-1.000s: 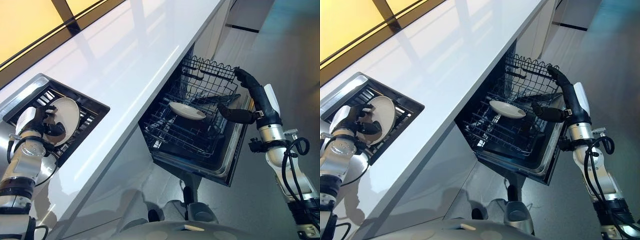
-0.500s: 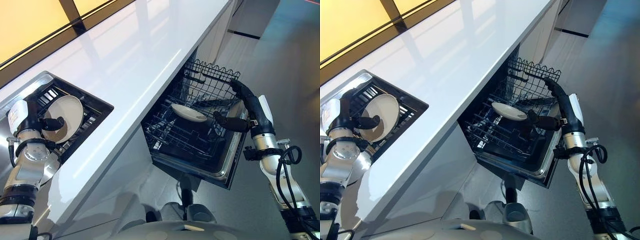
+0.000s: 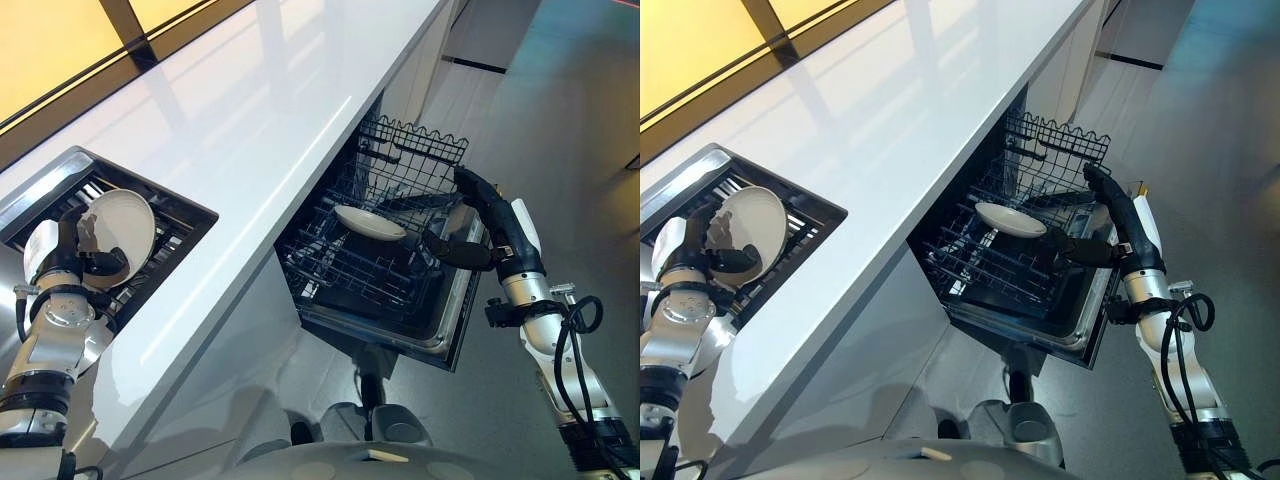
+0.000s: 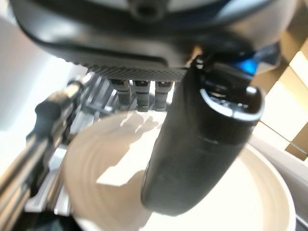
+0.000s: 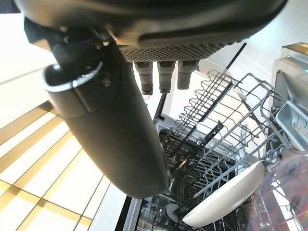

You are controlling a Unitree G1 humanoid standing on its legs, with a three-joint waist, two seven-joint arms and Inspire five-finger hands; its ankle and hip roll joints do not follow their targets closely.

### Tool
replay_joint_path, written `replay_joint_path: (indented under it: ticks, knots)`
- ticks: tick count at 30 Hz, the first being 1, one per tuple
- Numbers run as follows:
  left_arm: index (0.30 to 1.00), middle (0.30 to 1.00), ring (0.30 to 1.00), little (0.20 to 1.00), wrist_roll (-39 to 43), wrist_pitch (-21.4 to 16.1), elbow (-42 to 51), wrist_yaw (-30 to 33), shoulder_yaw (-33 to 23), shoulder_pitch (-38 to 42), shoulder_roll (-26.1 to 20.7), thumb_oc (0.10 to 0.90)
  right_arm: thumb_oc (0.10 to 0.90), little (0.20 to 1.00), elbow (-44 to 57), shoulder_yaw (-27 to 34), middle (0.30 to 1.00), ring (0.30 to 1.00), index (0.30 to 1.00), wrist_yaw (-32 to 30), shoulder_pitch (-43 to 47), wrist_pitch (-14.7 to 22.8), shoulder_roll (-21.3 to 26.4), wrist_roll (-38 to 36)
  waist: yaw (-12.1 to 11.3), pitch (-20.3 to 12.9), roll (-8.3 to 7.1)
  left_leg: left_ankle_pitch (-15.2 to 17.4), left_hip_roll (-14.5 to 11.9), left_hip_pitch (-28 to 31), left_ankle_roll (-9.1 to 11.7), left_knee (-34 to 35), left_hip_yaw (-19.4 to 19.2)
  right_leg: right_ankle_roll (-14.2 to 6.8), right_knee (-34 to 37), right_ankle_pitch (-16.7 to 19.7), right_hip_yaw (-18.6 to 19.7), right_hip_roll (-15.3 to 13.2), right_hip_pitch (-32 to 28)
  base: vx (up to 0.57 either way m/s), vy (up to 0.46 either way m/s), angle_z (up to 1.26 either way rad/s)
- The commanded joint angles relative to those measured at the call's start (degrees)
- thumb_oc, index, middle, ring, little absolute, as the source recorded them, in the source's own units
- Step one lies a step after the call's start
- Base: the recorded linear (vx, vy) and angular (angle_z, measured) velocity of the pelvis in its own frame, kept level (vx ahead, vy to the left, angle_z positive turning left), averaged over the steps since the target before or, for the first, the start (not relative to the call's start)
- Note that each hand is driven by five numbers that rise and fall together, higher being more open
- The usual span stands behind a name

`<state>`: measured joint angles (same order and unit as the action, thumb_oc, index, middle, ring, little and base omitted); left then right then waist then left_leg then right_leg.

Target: Pick up plates and place into dishwasher.

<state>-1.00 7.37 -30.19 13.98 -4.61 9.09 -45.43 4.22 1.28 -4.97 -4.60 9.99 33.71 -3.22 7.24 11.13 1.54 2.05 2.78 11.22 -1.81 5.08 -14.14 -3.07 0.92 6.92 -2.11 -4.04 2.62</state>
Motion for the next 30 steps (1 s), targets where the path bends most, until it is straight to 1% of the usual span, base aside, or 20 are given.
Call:
replay_joint_path:
  ticks: [1,5,6,8,9,10,11,12,13,15,19,22,23,24,25,26,27,29,30]
  knots:
    - [0.900,0.900,0.900,0.900,3.24,-3.44,-1.18,1.14,-1.13,7.82,-4.00,0.800,0.800,0.900,6.35,4.85,0.900,0.900,0.900,-2.75,6.90,7.30,4.35,-1.45,1.22,-0.61,2.38,4.97,4.30,-6.17,-3.29,-4.93,2.17,-5.48,-10.42,-9.89,-0.78,1.01,3.06,0.03,0.078,-0.05]
    - [0.900,0.900,0.900,0.900,5.55,-4.00,-3.03,1.63,-1.12,9.23,-3.67,0.800,0.800,0.900,6.08,5.48,0.900,0.900,0.900,-2.59,6.99,7.72,4.95,-0.91,1.51,-0.24,2.59,4.95,4.30,-6.89,-3.20,-5.36,1.65,-5.48,-10.23,-9.67,-0.46,0.99,3.64,0.02,0.069,-0.07]
    - [0.900,0.900,0.900,0.900,6.51,-3.65,-3.38,1.77,-0.91,9.78,-3.42,0.800,0.800,0.900,5.99,5.58,0.900,0.900,0.900,-2.53,7.22,7.58,5.24,-0.79,1.63,-0.06,2.61,4.95,4.28,-7.03,-3.17,-5.50,1.50,-5.51,-10.27,-9.56,-0.36,0.97,3.84,0.02,0.078,-0.08]
    - [0.900,0.900,0.900,0.900,7.38,-2.92,-4.00,0.74,-0.67,10.42,-3.00,0.800,0.800,0.900,6.03,5.67,0.900,0.900,0.900,-2.43,7.48,7.34,5.56,-0.71,1.74,0.31,2.67,4.94,4.21,-7.30,-3.16,-5.80,1.35,-5.50,-10.52,-9.51,-0.28,0.94,4.16,0.01,0.047,-0.07]
    - [0.900,0.900,0.900,0.900,7.87,-2.22,-4.43,-0.56,-0.49,10.84,-2.93,0.800,0.800,0.900,6.11,5.71,0.900,0.900,0.900,-2.50,7.62,7.18,5.76,-0.60,1.82,0.51,2.74,4.94,4.16,-7.41,-3.13,-5.88,1.27,-5.49,-10.63,-9.56,-0.23,0.92,4.29,-0.01,0.030,-0.05]
    - [0.900,0.900,0.900,0.900,8.77,-1.34,-4.77,-3.44,-0.20,11.12,-2.87,0.800,0.800,0.900,6.22,5.82,0.900,0.900,0.900,-2.72,7.81,6.81,6.06,-0.52,1.81,0.79,2.76,4.92,4.20,-7.66,-3.11,-6.11,1.33,-5.49,-10.76,-9.53,-0.14,0.92,4.44,-0.02,0.027,-0.04]
    - [0.592,0.592,0.592,0.540,10.02,-1.13,-4.89,-4.93,-0.18,11.38,-2.95,0.440,0.800,0.900,6.36,5.93,0.900,0.900,0.900,-2.83,8.00,6.53,6.38,-0.66,1.77,0.96,2.77,4.90,4.20,-7.83,-3.09,-6.21,1.40,-5.47,-10.79,-9.53,-0.10,0.93,4.52,0.00,0.000,0.00]
    - [0.328,0.328,0.328,0.233,10.54,-1.13,-5.11,-6.14,-0.16,11.62,-2.94,0.133,0.800,0.900,6.39,6.02,0.900,0.900,0.900,-2.96,8.17,6.38,6.58,-0.59,1.73,1.13,2.81,4.91,4.20,-7.90,-3.10,-6.28,1.47,-5.47,-10.84,-9.52,-0.12,0.90,4.56,0.00,0.000,0.00]
    - [0.300,0.300,0.300,0.200,12.67,-1.46,-5.13,-8.39,-0.29,11.64,-2.96,0.100,0.800,0.900,6.30,6.17,0.900,0.900,0.900,-3.01,8.26,6.36,6.60,-0.57,1.69,1.30,2.90,4.90,4.16,-7.91,-3.04,-6.33,1.47,-5.51,-10.89,-9.51,-0.15,0.86,4.60,0.00,0.000,0.00]
    - [0.300,0.300,0.300,0.200,14.68,-1.56,-4.91,-9.76,-0.77,11.56,-2.80,0.100,0.800,0.900,6.25,6.38,0.900,0.900,0.900,-2.91,8.26,6.39,6.56,-0.68,1.59,1.36,3.00,4.85,4.11,-7.97,-3.01,-6.33,1.45,-5.45,-10.78,-9.73,-0.23,0.85,4.52,0.00,0.000,0.00]
    - [0.300,0.300,0.300,0.200,19.34,-3.69,-3.26,-9.98,-1.98,11.10,-2.57,0.100,0.800,0.900,6.33,6.31,0.900,0.900,0.900,-3.23,8.54,6.41,6.33,-0.72,1.07,1.42,3.42,4.68,4.13,-7.85,-2.88,-6.08,2.06,-5.36,-10.86,-9.99,-0.94,0.74,4.16,-0.05,-0.017,0.01]
    - [0.300,0.300,0.300,0.200,18.17,-4.69,-3.08,-8.24,-2.50,10.67,-2.62,0.100,0.800,0.900,5.70,6.07,0.900,0.900,0.900,-3.22,8.59,7.05,6.03,-0.57,0.80,1.11,3.57,4.57,4.16,-7.55,-2.84,-5.84,2.48,-5.28,-11.08,-10.16,-1.46,0.69,3.85,-0.02,-0.013,0.02]
    - [0.300,0.300,0.300,0.200,17.10,-5.31,-3.00,-5.85,-2.56,10.51,-2.68,0.100,0.800,0.900,5.68,5.75,0.900,0.900,0.900,-3.35,8.70,6.91,6.00,-0.66,0.59,0.85,3.61,4.48,4.14,-7.42,-2.79,-5.68,2.75,-5.16,-11.16,-10.32,-1.74,0.70,3.70,-0.02,-0.020,0.06]
    - [0.300,0.300,0.300,0.200,16.51,-5.78,-2.93,-4.89,-2.56,10.43,-2.62,0.100,0.800,0.900,5.62,5.63,0.900,0.900,0.900,-3.34,8.74,6.92,5.98,-0.67,0.56,0.78,3.63,4.47,4.14,-7.37,-2.78,-5.62,2.83,-5.13,-11.19,-10.39,-1.82,0.70,3.65,-0.02,-0.022,0.08]
    - [0.359,0.359,0.359,0.269,16.61,-6.15,-2.79,-3.35,-2.60,10.37,-2.89,0.169,0.800,0.900,5.58,5.34,0.900,0.900,0.900,-3.43,8.83,6.82,5.95,-0.56,0.50,0.67,3.64,4.49,4.16,-7.26,-2.76,-5.59,2.95,-5.13,-11.29,-10.39,-1.93,0.66,3.56,-0.01,-0.026,0.07]
    - [0.378,0.378,0.378,0.291,16.02,-6.94,-2.73,-0.25,-2.75,10.43,-3.13,0.191,0.800,0.900,5.49,4.96,0.900,0.900,0.900,-3.61,8.92,6.76,5.91,-0.43,0.34,0.53,3.59,4.51,4.18,-7.13,-2.79,-5.54,3.14,-5.06,-11.40,-10.40,-2.08,0.64,3.50,-0.02,-0.036,0.06]
    - [0.354,0.354,0.354,0.263,14.55,-7.95,-2.71,3.64,-3.07,10.40,-3.52,0.163,0.800,0.900,5.35,4.78,0.900,0.900,0.900,-3.49,8.88,6.79,5.92,-0.79,0.27,0.38,3.56,4.52,4.17,-6.95,-2.78,-5.44,3.32,-4.98,-11.45,-10.54,-2.23,0.62,3.31,-0.02,-0.040,0.02]
    - [0.354,0.354,0.354,0.263,12.64,-10.35,-2.66,8.40,-3.25,10.49,-4.05,0.163,0.800,0.900,4.96,4.03,0.900,0.900,0.900,-3.89,8.89,6.80,5.47,-0.51,0.07,-0.01,3.50,4.57,4.18,-6.77,-2.74,-5.36,3.55,-4.86,-11.58,-10.76,-2.50,0.57,3.05,-0.01,-0.036,0.01]
    - [0.432,0.432,0.432,0.354,11.69,-11.05,-1.98,10.76,-3.45,10.42,-4.40,0.254,0.800,0.900,4.87,3.79,0.900,0.900,0.900,-4.01,8.78,6.89,5.36,-0.59,-0.06,-0.12,3.45,4.56,4.17,-6.68,-2.70,-5.31,3.68,-4.78,-11.55,-10.97,-2.65,0.54,2.82,-0.01,-0.048,0.03]
